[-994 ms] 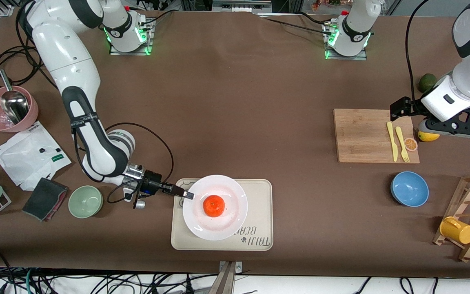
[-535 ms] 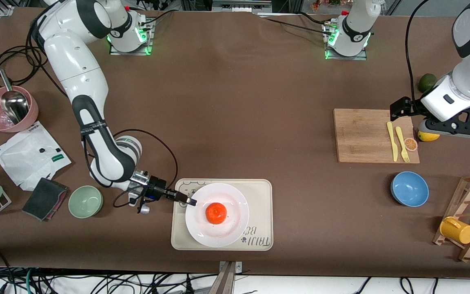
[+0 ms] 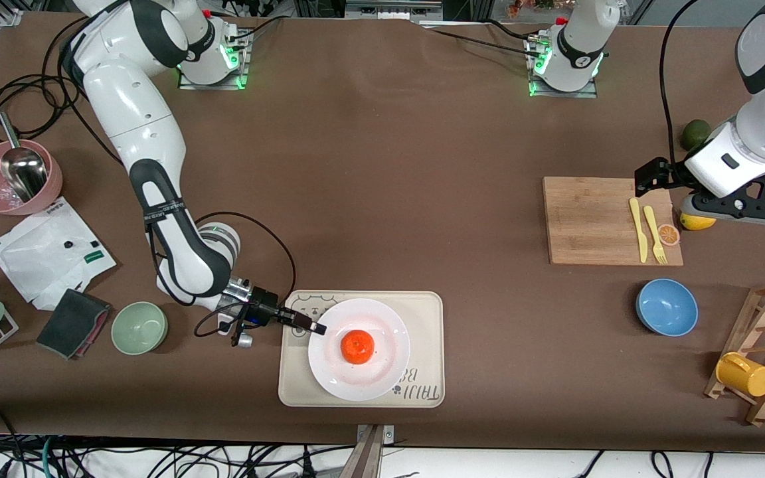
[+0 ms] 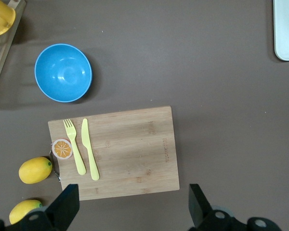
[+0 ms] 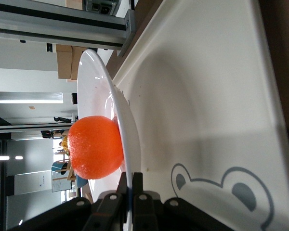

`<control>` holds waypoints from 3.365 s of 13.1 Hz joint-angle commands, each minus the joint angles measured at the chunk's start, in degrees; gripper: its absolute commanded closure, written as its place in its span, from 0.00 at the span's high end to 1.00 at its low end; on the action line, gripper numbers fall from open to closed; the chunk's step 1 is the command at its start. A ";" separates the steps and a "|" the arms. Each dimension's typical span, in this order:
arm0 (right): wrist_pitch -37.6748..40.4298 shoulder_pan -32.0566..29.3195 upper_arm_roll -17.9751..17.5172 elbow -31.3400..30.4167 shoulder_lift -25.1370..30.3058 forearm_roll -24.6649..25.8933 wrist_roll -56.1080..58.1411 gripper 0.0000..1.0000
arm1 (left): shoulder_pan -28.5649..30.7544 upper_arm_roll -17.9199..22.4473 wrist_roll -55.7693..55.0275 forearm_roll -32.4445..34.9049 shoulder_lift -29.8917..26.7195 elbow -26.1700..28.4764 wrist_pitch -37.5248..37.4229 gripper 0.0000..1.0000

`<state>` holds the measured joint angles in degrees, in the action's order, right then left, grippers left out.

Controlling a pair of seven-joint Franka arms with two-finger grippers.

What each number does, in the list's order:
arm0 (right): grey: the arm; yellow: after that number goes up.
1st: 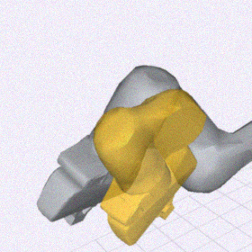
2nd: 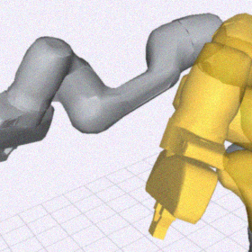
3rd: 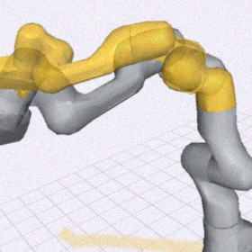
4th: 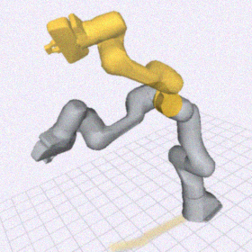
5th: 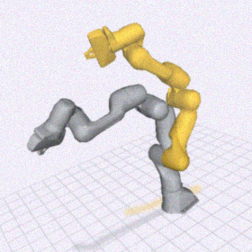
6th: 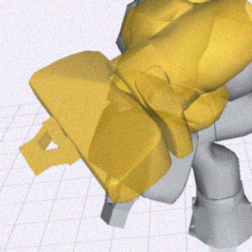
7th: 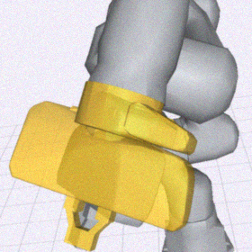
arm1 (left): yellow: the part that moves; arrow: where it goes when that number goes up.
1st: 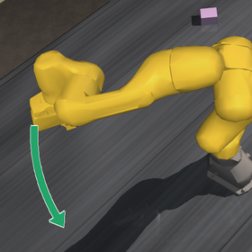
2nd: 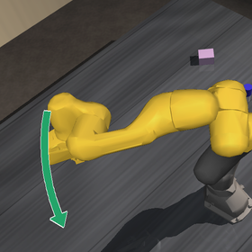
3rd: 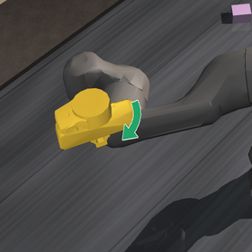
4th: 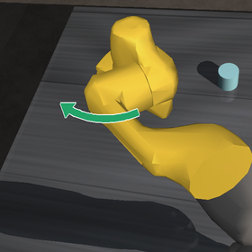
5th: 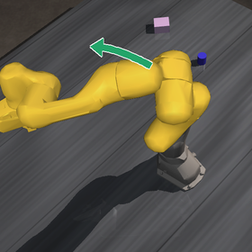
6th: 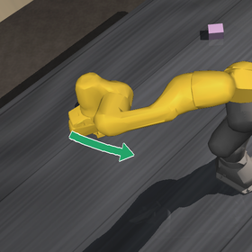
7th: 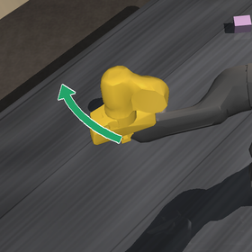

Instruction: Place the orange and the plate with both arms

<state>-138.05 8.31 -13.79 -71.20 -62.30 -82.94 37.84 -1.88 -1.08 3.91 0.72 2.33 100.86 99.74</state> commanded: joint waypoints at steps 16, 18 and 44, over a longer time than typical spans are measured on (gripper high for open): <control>-0.29 0.22 0.34 1.85 0.16 16.58 0.13 1.00 | 0.21 -0.06 1.19 -1.51 -0.57 0.03 -0.51 1.00; -0.29 0.30 0.34 1.85 0.25 16.67 0.13 1.00 | 0.21 -0.06 1.19 -1.51 -0.57 0.03 -0.51 1.00; 30.44 0.75 9.04 -20.30 33.02 68.94 -21.73 1.00 | 0.12 -0.15 1.01 -1.51 -0.66 0.03 -0.51 1.00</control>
<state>-112.01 8.97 -5.62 -88.65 -33.39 -17.93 19.07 -1.90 -1.08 3.91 0.71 2.33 100.86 99.73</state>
